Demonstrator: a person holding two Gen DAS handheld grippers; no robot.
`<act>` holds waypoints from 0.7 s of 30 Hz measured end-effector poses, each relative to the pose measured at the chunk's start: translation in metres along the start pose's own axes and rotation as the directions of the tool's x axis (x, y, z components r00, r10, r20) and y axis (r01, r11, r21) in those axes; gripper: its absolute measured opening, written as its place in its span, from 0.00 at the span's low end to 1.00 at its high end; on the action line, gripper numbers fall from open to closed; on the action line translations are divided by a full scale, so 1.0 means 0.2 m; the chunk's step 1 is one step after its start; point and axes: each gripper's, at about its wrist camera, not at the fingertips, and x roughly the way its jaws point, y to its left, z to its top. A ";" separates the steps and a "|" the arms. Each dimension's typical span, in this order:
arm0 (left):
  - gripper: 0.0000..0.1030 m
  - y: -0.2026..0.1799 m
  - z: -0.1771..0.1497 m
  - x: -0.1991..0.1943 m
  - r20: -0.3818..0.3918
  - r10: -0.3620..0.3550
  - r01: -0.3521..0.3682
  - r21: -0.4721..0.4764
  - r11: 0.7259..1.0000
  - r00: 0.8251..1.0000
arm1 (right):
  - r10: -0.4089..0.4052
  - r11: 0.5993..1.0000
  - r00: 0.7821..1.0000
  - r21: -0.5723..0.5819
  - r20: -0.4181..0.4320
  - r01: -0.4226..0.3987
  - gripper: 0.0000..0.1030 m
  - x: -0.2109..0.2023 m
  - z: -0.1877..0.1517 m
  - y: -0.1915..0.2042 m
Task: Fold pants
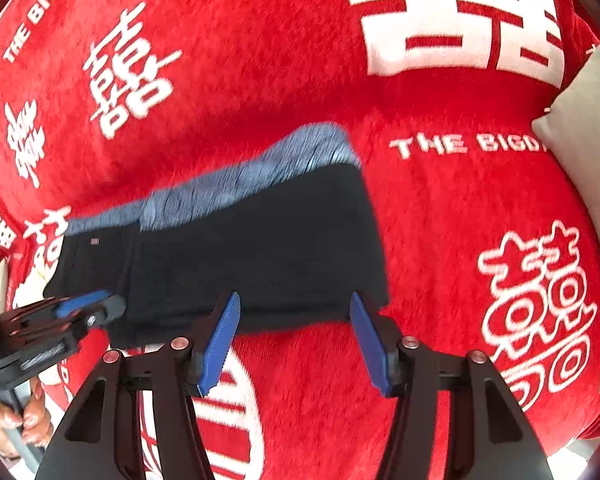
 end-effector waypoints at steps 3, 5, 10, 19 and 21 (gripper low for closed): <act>0.86 -0.05 0.08 -0.01 0.046 0.020 -0.021 0.016 1.000 0.999 | -0.013 1.000 1.000 0.005 0.000 0.013 0.60 0.03 0.11 -0.02; 0.86 -0.08 0.12 0.04 0.031 0.034 -0.034 0.001 0.999 0.999 | -0.025 1.000 1.000 0.011 -0.010 0.025 0.60 0.06 0.16 -0.02; 0.86 -0.16 0.13 0.17 -0.007 0.095 -0.094 0.019 0.995 0.995 | -0.012 1.000 0.999 0.028 -0.052 0.013 0.60 0.16 0.25 -0.02; 0.88 -0.10 0.06 0.38 -0.118 0.121 -0.128 -0.057 0.990 0.986 | -0.046 0.995 0.987 -0.096 -0.157 0.032 0.72 0.38 0.24 0.04; 0.88 -0.10 0.06 0.39 -0.121 0.120 -0.128 -0.060 0.990 0.985 | -0.054 0.991 0.986 -0.131 -0.156 0.033 0.77 0.41 0.23 0.06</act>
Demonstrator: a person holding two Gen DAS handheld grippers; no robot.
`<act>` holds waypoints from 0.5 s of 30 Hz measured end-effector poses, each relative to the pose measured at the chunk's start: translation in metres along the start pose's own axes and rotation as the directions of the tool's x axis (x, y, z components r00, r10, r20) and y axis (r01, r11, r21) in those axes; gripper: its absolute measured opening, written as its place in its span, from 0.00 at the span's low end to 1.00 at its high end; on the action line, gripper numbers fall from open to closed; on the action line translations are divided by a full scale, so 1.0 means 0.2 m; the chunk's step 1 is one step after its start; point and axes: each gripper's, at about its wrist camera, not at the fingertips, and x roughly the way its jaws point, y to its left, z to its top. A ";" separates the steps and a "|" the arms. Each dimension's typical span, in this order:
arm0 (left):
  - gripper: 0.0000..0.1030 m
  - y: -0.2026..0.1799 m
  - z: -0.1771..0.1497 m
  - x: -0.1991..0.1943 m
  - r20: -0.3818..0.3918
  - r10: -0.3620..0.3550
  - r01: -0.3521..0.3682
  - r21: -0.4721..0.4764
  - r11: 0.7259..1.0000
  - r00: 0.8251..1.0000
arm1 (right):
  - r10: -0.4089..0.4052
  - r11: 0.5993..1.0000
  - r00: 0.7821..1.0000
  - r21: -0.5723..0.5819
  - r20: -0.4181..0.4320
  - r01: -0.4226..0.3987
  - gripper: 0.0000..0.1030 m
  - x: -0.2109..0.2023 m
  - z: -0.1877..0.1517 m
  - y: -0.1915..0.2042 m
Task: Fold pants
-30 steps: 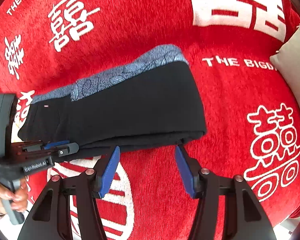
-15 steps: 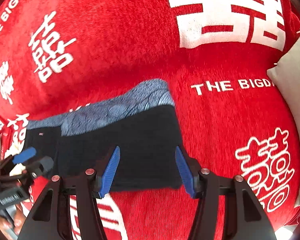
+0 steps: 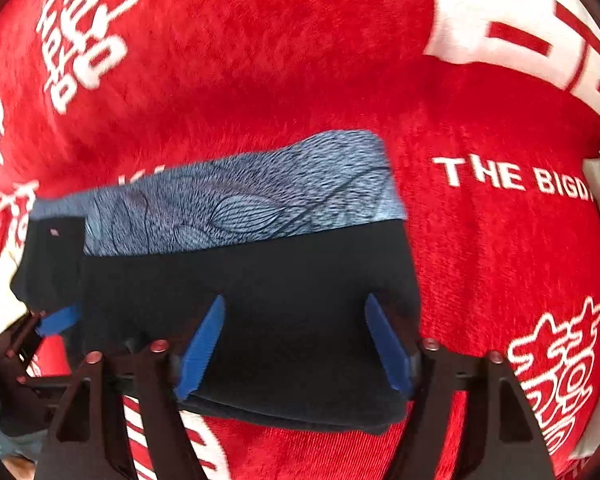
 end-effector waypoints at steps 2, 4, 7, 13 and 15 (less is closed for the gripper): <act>0.88 0.00 0.00 0.01 -0.001 0.004 -0.004 0.008 1.000 1.000 | -0.005 1.000 1.000 -0.019 0.005 0.005 0.80 0.01 -0.01 0.02; 0.94 0.01 0.00 0.02 0.001 0.020 -0.020 0.008 1.000 1.000 | -0.010 1.000 1.000 -0.028 0.008 0.010 0.81 0.01 -0.01 0.02; 0.96 0.04 -0.01 0.04 -0.011 -0.006 0.006 -0.016 1.000 1.000 | -0.001 1.000 1.000 -0.023 0.000 0.001 0.82 0.01 0.00 0.02; 0.99 0.07 -0.04 0.05 -0.004 0.000 0.000 -0.028 1.000 1.000 | 0.042 0.999 0.999 0.007 -0.011 -0.042 0.83 0.01 0.02 -0.01; 0.99 0.09 -0.05 0.06 -0.006 -0.009 0.009 -0.032 0.999 1.000 | 0.052 0.999 0.999 0.016 -0.006 -0.052 0.83 0.00 0.02 -0.03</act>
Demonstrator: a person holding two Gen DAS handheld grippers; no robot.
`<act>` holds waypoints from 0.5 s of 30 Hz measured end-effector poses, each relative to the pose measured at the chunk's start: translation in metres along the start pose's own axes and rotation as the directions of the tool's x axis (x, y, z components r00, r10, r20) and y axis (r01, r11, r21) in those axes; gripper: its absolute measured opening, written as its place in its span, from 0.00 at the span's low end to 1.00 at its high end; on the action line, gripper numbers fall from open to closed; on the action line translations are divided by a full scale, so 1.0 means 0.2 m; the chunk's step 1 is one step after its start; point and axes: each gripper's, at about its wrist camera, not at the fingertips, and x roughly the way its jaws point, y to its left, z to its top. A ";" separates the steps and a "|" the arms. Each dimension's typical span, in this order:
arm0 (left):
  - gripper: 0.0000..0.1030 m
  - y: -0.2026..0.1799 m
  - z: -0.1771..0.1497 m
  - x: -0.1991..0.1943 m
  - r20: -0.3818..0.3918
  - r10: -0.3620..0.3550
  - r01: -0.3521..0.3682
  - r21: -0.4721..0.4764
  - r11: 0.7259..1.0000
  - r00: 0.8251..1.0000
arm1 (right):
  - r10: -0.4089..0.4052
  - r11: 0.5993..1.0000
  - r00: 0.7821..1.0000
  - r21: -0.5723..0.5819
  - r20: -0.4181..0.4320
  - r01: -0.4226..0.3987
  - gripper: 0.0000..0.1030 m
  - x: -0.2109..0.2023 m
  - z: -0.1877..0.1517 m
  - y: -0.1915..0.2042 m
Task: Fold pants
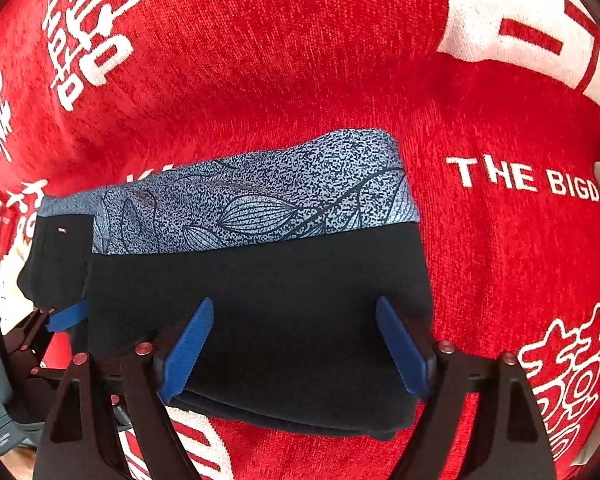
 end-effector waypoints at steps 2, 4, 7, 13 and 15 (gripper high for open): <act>0.99 0.00 0.00 0.00 0.003 -0.004 0.004 0.005 1.000 1.000 | 0.021 0.999 1.000 0.034 0.018 -0.022 0.83 -0.01 0.00 -0.02; 0.99 0.01 0.00 0.01 0.005 -0.008 0.008 0.007 1.000 1.000 | 0.043 0.997 0.999 0.066 0.027 -0.045 0.83 -0.02 -0.01 -0.04; 0.99 0.02 0.00 0.03 0.008 -0.016 0.016 0.005 1.000 1.000 | 0.070 0.993 0.997 0.096 0.018 -0.072 0.84 -0.04 -0.01 -0.06; 0.99 0.06 0.01 0.05 -0.003 -0.050 0.050 -0.011 0.999 0.999 | 0.113 0.981 0.993 0.152 0.037 -0.118 0.84 -0.18 -0.08 -0.10; 0.99 0.07 0.01 0.05 -0.001 -0.047 0.047 -0.017 0.999 0.999 | 0.097 0.983 0.995 0.154 0.029 -0.100 0.84 -0.22 -0.12 -0.10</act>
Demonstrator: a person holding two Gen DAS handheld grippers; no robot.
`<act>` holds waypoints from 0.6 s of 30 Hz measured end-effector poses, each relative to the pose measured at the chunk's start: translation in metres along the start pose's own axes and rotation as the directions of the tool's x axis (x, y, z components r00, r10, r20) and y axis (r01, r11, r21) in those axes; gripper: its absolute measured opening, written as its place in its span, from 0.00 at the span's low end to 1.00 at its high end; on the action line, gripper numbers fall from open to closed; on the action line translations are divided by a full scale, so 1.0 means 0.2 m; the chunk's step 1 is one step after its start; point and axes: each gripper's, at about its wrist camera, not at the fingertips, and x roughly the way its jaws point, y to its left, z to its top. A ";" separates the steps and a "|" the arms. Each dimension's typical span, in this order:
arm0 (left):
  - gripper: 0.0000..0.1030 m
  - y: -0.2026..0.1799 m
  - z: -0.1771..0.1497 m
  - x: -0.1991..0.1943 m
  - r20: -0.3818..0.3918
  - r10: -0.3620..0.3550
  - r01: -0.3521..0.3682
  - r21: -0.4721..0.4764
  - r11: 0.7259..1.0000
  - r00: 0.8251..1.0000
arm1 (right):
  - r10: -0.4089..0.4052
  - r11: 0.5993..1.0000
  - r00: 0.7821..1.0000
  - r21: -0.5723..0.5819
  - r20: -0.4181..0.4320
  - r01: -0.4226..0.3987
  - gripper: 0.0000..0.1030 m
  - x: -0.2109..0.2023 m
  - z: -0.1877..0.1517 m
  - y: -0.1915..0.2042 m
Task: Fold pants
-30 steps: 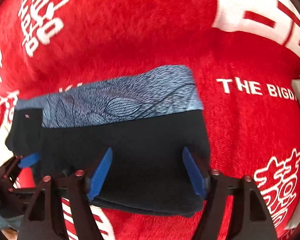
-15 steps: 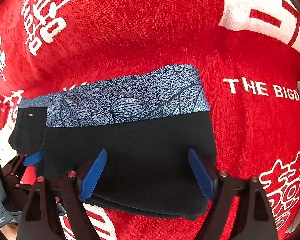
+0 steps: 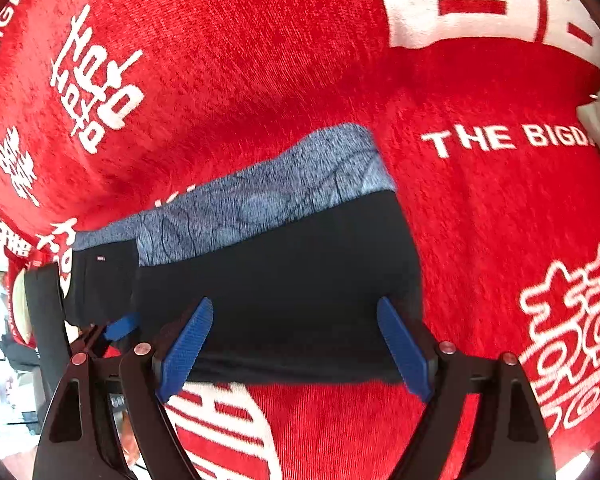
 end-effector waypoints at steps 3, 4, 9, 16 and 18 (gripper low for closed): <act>0.99 0.03 -0.02 -0.06 0.014 0.004 -0.004 -0.026 1.000 1.000 | -0.032 0.999 0.999 -0.005 -0.028 0.032 0.84 -0.01 -0.05 0.01; 0.99 0.04 -0.03 -0.09 0.020 -0.002 0.003 -0.033 0.999 1.000 | -0.047 0.999 0.998 -0.014 -0.029 0.047 0.84 -0.01 -0.06 0.03; 0.99 0.21 -0.11 -0.22 0.063 -0.014 0.018 -0.067 0.998 0.998 | -0.069 0.997 0.997 -0.044 -0.038 0.067 0.84 -0.01 -0.13 0.12; 0.99 0.57 -0.25 -0.38 0.102 0.024 -0.002 -0.204 0.979 0.995 | -0.100 0.988 0.992 -0.121 -0.078 0.090 0.84 0.07 -0.23 0.34; 0.99 0.67 -0.28 -0.39 0.100 0.030 -0.004 -0.251 0.968 0.995 | -0.097 0.983 0.993 -0.161 -0.072 0.084 0.84 0.09 -0.25 0.43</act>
